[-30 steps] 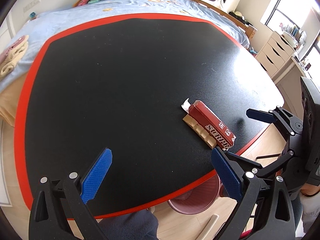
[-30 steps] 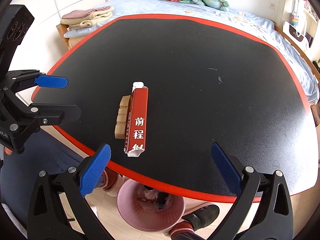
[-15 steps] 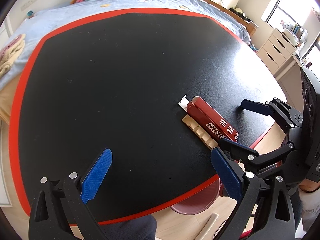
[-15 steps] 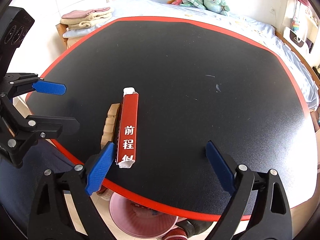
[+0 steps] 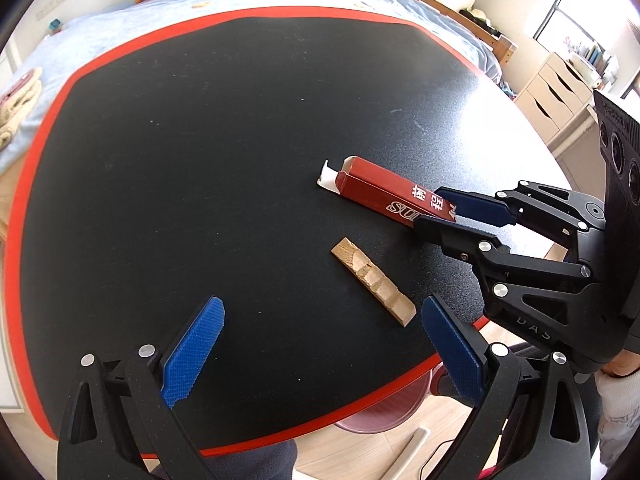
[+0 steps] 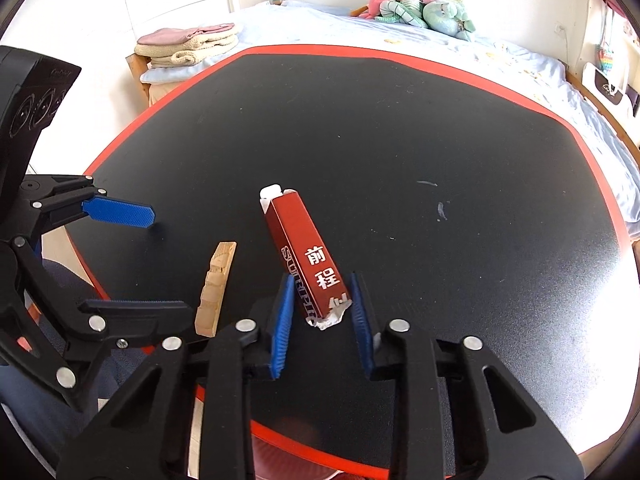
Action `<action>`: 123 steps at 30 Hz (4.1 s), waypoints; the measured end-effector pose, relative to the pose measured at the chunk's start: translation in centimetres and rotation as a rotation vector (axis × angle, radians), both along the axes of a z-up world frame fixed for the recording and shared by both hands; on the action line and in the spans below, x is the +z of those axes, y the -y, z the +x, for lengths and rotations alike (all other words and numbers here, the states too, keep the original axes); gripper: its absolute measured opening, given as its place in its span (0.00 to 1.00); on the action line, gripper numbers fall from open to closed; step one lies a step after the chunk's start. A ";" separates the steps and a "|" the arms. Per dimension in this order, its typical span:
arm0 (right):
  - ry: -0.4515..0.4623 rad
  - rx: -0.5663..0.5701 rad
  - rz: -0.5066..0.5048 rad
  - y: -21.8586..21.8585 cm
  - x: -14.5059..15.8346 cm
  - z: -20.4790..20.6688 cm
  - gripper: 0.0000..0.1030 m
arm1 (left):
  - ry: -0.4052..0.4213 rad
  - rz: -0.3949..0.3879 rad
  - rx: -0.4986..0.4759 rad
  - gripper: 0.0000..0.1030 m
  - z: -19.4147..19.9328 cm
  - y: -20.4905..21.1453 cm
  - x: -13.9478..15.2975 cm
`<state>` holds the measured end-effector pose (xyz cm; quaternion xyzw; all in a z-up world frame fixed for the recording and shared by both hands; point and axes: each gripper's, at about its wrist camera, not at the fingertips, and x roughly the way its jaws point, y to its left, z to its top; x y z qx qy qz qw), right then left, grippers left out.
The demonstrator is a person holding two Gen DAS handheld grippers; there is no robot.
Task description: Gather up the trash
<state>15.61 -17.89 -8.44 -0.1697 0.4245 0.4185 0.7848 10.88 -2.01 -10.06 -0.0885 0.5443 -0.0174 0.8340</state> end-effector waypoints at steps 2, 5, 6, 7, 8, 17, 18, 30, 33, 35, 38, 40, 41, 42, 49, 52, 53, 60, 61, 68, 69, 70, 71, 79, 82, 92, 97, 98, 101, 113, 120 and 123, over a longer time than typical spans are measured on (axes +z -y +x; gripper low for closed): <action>-0.011 0.008 0.013 0.1 0.0 0.2 0.15 | 0.001 -0.004 0.008 0.92 0.2 0.4 0.0; -0.031 -0.001 0.032 0.5 -0.1 0.6 0.13 | 0.003 0.003 0.034 0.92 0.5 0.9 0.0; -0.035 -0.004 0.037 0.7 -0.1 0.7 0.13 | 0.001 0.004 0.044 0.92 0.6 1.0 -0.1; -0.032 -0.007 0.037 0.8 -0.1 0.7 0.13 | 0.001 0.013 0.054 0.92 0.6 1.1 -0.1; -0.033 -0.007 0.040 0.9 -0.1 0.7 0.13 | 0.002 0.019 0.062 0.92 0.6 1.3 -0.1; -0.031 -0.020 0.051 1.4 0.0 0.8 0.13 | 0.008 0.126 0.071 0.81 0.8 2.4 -0.2; -0.031 -0.022 0.052 1.4 0.0 0.8 0.13 | 0.011 0.138 0.068 0.77 0.7 2.4 -0.2; -0.026 -0.038 0.040 1.2 0.1 0.7 0.13 | 0.034 0.147 0.049 0.11 -0.6 -0.6 0.4; -0.028 -0.046 0.036 1.1 0.1 0.7 0.13 | 0.042 0.119 0.033 0.11 -0.7 -1.1 0.3; -0.030 -0.054 0.033 1.1 0.1 0.7 0.13 | 0.050 0.110 0.028 0.11 -0.9 -1.3 0.3; -0.026 -0.067 0.034 1.3 0.6 0.5 0.13 | 0.057 0.095 0.021 0.11 -1.2 -1.4 0.5; -0.017 -0.076 0.034 1.5 1.3 0.1 0.13 | 0.072 0.089 0.003 0.11 -2.2 -1.4 1.1; -0.012 -0.082 0.035 1.6 1.7 -0.1 0.13 | 0.080 0.085 -0.007 0.11 -2.5 -1.3 1.4; -0.007 -0.087 0.038 1.9 2.2 -0.3 0.13 | 0.090 0.082 -0.017 0.11 -2.8 -1.2 1.8; 0.017 -0.119 0.059 4.4 5.5 -3.6 0.13 | 0.163 0.066 -0.100 0.11 -6.4 -1.1 5.0; 0.016 -0.126 0.062 5.9 6.4 -5.6 0.13 | 0.182 0.065 -0.131 0.11 -8.0 -0.4 6.1; 0.016 -0.128 0.063 6.5 6.6 -6.3 0.13 | 0.184 0.065 -0.141 0.11 -8.5 -0.1 6.3; 0.001 -0.145 0.060 10.0 7.4 -10.8 0.13 | 0.187 0.059 -0.208 0.11 -11.8 2.9 7.0; -0.003 -0.149 0.059 10.5 7.4 -11.4 0.13 | 0.187 0.056 -0.217 0.11 -12.1 3.2 7.0; -0.051 -0.166 0.051 12.4 6.3 -14.6 0.13 | 0.177 0.045 -0.283 0.11 -13.9 5.2 6.7; -0.058 -0.168 0.051 12.6 6.0 -14.8 0.13 | 0.175 0.044 -0.289 0.11 -14.0 5.3 6.6; -0.063 -0.168 0.050 12.7 5.8 -15.1 0.13 | 0.174 0.044 -0.293 0.11 -14.1 5.5 6.6; -0.066 -0.169 0.049 12.7 5.7 -15.3 0.13 | 0.173 0.044 -0.297 0.11 -14.2 5.6 6.6; -0.092 -0.157 0.079 12.9 5.7 -15.2 0.15 | 0.164 0.029 -0.322 0.12 -14.3 6.0 6.7; -0.064 -0.179 0.064 13.3 5.6 -14.9 0.66 | 0.154 0.039 -0.317 0.42 -13.8 6.0 6.5; -0.053 -0.210 0.047 12.9 5.3 -14.8 0.95 | 0.182 0.036 -0.239 0.92 -14.2 4.9 6.7; -0.072 -0.240 0.026 12.6 5.1 -14.6 0.96 | 0.182 0.029 -0.219 0.93 -14.5 4.7 6.7; -0.080 -0.249 0.023 12.6 5.1 -14.5 0.96 | 0.183 0.026 -0.214 0.93 -14.5 4.6 6.7; -0.082 -0.265 0.032 12.8 5.4 -14.2 0.96 | 0.194 0.026 -0.206 0.93 -14.7 4.3 7.0; 0.019 -0.300 0.065 12.2 10.0 -10.8 0.97 | 0.277 0.074 -0.092 0.93 -13.7 1.4 10.0; 0.078 -0.305 0.096 11.1 13.2 -7.2 0.97 | 0.344 0.125 -0.009 0.93 -12.1 -1.0 12.8; 0.082 -0.305 0.108 10.8 14.0 -5.7 0.97 | 0.355 0.151 0.034 0.94 -11.4 -2.1 13.5</action>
